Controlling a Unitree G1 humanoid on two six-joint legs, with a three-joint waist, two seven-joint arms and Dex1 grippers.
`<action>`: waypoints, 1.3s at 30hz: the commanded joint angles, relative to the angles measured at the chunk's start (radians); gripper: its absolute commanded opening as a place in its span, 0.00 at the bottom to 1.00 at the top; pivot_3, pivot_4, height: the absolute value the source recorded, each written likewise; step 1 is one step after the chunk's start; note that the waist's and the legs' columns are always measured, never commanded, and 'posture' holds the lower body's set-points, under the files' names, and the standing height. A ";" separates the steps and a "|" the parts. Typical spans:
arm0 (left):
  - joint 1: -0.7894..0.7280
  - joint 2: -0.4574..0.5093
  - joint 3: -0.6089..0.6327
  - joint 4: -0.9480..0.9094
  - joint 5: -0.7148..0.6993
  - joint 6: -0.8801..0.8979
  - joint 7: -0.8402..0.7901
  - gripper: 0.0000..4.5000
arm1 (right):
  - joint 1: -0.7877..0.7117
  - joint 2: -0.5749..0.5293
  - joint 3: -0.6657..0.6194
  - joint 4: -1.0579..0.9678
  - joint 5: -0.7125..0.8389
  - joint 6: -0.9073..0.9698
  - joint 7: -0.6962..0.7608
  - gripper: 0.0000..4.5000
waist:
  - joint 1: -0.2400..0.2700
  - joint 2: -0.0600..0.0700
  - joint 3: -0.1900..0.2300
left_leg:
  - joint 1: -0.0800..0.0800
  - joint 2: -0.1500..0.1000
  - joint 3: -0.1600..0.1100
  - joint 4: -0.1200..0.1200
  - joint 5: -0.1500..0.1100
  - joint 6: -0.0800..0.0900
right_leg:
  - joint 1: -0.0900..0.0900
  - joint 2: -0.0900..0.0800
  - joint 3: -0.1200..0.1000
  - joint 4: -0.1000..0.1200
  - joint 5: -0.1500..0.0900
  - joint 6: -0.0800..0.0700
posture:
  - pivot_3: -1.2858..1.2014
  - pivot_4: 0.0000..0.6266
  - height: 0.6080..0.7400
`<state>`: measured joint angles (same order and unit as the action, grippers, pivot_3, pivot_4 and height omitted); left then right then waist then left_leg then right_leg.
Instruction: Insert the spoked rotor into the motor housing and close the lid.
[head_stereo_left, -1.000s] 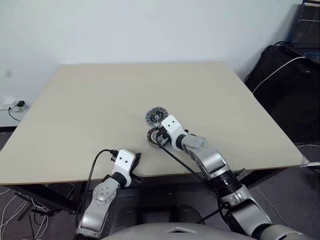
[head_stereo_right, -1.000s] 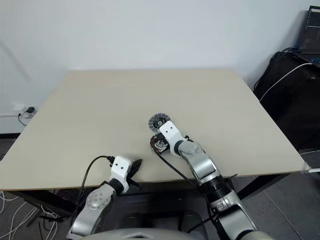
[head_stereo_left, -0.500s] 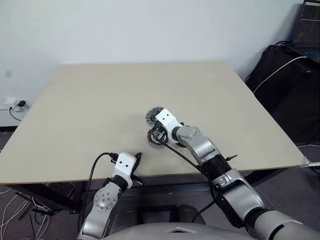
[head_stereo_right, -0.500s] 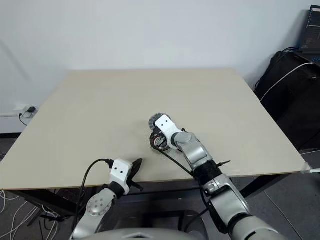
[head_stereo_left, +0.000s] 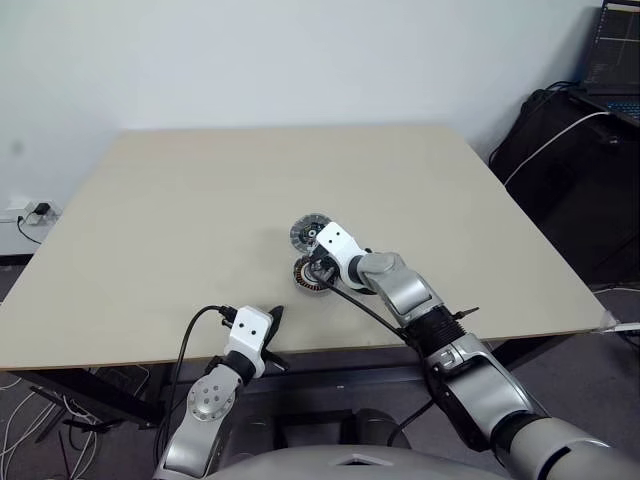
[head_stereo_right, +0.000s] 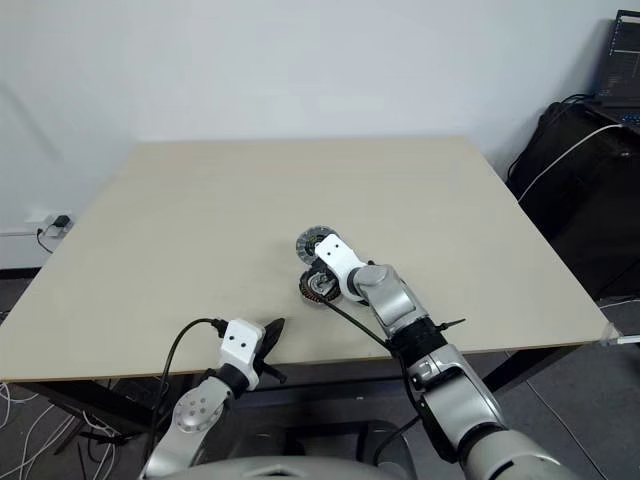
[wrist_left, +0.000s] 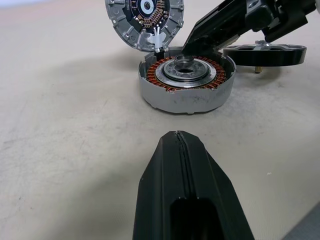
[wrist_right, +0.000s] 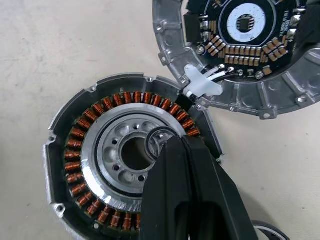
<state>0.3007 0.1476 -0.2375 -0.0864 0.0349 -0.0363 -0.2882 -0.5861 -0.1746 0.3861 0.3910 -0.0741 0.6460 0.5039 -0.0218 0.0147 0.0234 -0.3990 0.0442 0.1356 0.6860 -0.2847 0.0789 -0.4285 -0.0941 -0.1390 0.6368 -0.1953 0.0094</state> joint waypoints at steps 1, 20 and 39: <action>-0.013 -0.005 -0.002 -0.010 -0.015 -0.010 -0.009 0.00 | -0.020 -0.004 0.012 -0.013 -0.014 0.012 0.027 0.01 | 0.000 0.000 0.000 | 0.000 0.000 0.000 0.000 0.000 0.000 | 0.000 0.000 0.000 0.000 0.000 0.000 | 0.52 0.00 1.00; -0.008 -0.010 -0.006 0.000 -0.021 0.011 -0.015 0.00 | 0.016 -0.008 0.045 -0.080 -0.038 0.010 0.116 0.01 | -0.002 0.000 0.000 | 0.001 0.001 0.000 0.000 0.000 0.000 | 0.000 -0.002 0.000 0.000 -0.001 -0.001 | 0.52 0.00 1.00; -0.005 -0.016 -0.017 0.000 -0.015 0.015 -0.007 0.00 | -0.003 0.014 0.030 -0.028 -0.051 -0.008 0.078 0.01 | -0.002 0.001 0.001 | 0.000 0.001 0.000 -0.001 0.000 0.000 | -0.001 -0.003 0.000 0.000 -0.001 -0.002 | 0.52 0.00 1.00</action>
<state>0.3030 0.1385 -0.2475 -0.0790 0.0202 -0.0089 -0.2990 -0.5703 -0.1544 0.4250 0.3530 -0.1157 0.6416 0.5856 -0.0233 0.0156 0.0242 -0.3987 0.0451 0.1353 0.6854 -0.2849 0.0785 -0.4290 -0.0971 -0.1392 0.6368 -0.1963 0.0079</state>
